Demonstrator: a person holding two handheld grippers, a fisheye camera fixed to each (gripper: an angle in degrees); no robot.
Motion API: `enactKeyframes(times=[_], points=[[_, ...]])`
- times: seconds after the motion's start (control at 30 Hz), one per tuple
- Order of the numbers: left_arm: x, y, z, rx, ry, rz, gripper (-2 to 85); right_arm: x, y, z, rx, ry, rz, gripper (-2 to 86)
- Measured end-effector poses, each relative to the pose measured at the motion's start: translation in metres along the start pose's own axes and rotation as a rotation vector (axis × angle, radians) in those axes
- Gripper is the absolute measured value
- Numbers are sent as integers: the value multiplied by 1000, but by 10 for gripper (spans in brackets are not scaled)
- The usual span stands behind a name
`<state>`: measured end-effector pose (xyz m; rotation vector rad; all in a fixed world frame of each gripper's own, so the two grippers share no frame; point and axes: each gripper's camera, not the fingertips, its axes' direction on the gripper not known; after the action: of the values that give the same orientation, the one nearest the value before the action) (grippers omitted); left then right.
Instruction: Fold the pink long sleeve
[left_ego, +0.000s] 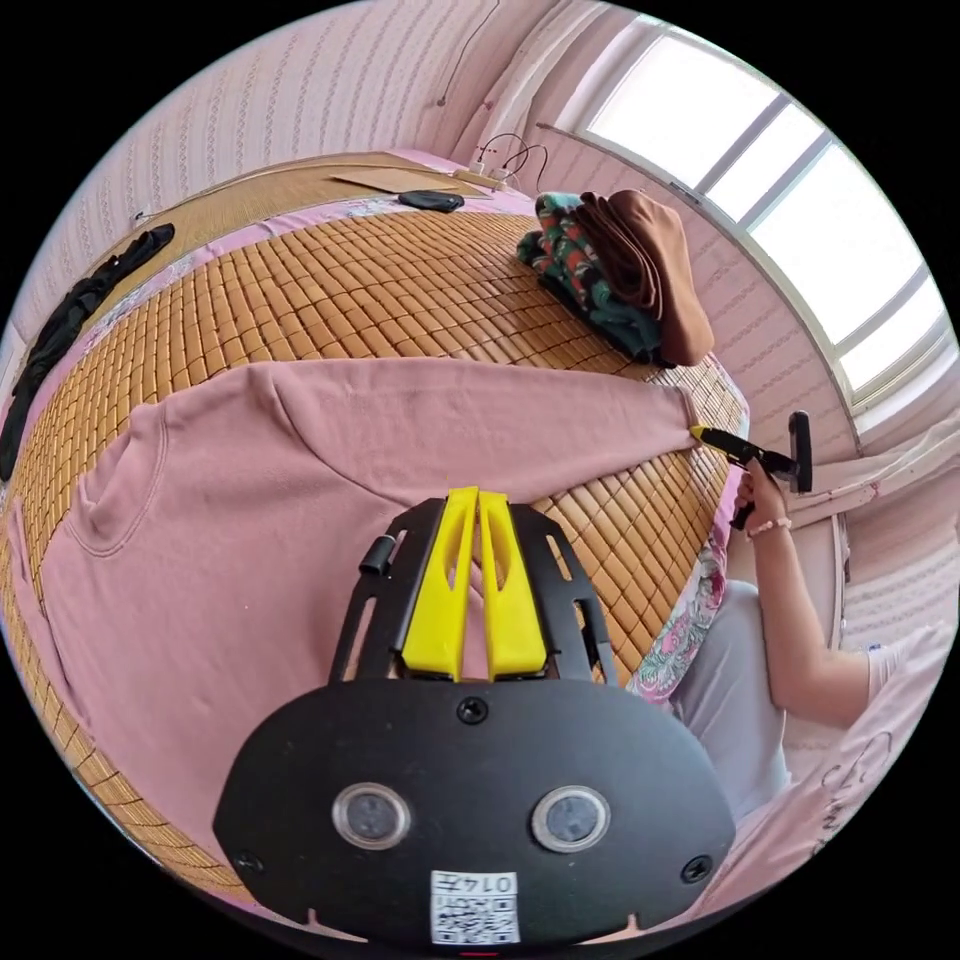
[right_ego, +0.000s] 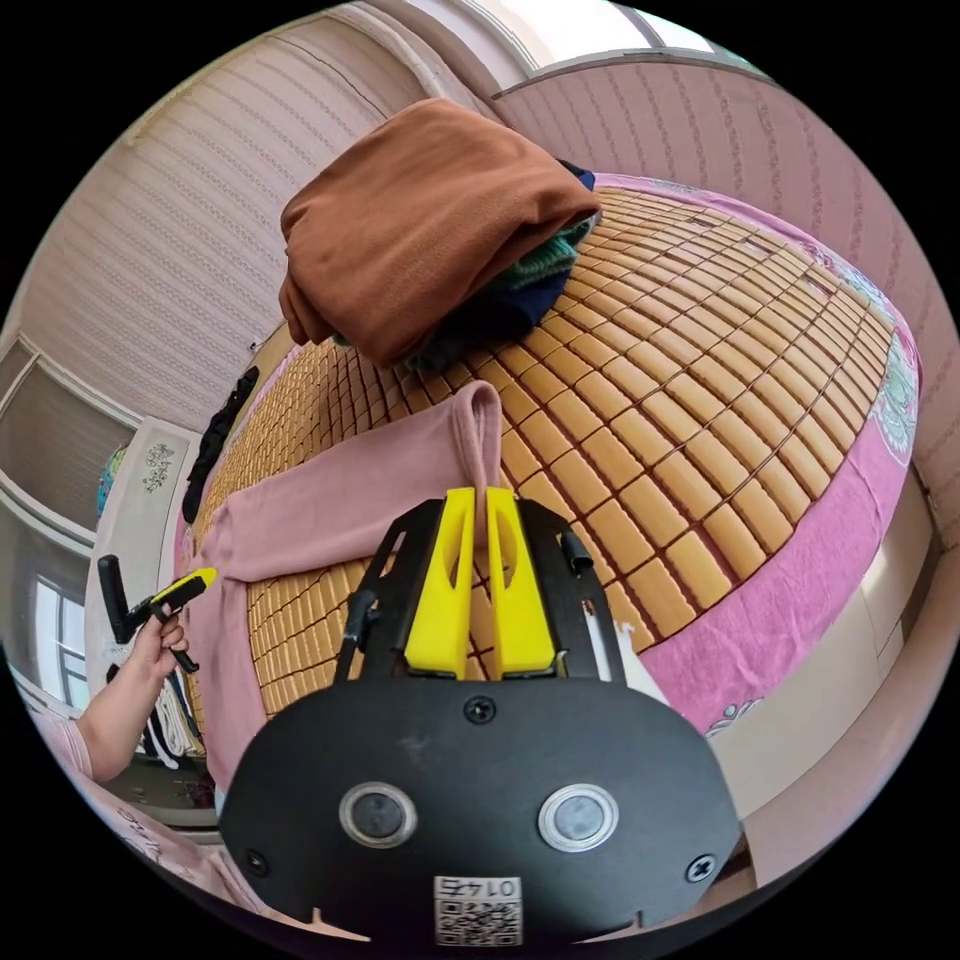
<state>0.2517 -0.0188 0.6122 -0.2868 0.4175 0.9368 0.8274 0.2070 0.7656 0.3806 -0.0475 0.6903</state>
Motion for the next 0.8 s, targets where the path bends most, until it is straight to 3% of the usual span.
enactKeyframes(times=[0.2, 0.33, 0.43, 0.53, 0.6, 0.7, 0.8], points=[[11, 123, -66, -125, -190, 68, -8, -20, 5, -17, 41, 51, 56, 4], [-21, 225, -123, -178, -269, -86, 7, -67, 20, -41, 202, -73, -26, 7], [-49, 302, -167, -176, -351, -260, 54, -150, 31, -37, 76, -280, -240, 22], [-76, 375, -195, -164, -344, -443, 81, -246, 79, -15, -267, -453, -460, 63], [-90, 412, -202, -132, -279, -537, 91, -306, 138, 1, -525, -339, -611, 96], [-107, 451, -198, -69, -168, -605, 96, -347, 189, 20, -727, -56, -707, 103], [-119, 462, -181, -99, -109, -568, 90, -374, 205, 20, -657, 169, -781, 32]])
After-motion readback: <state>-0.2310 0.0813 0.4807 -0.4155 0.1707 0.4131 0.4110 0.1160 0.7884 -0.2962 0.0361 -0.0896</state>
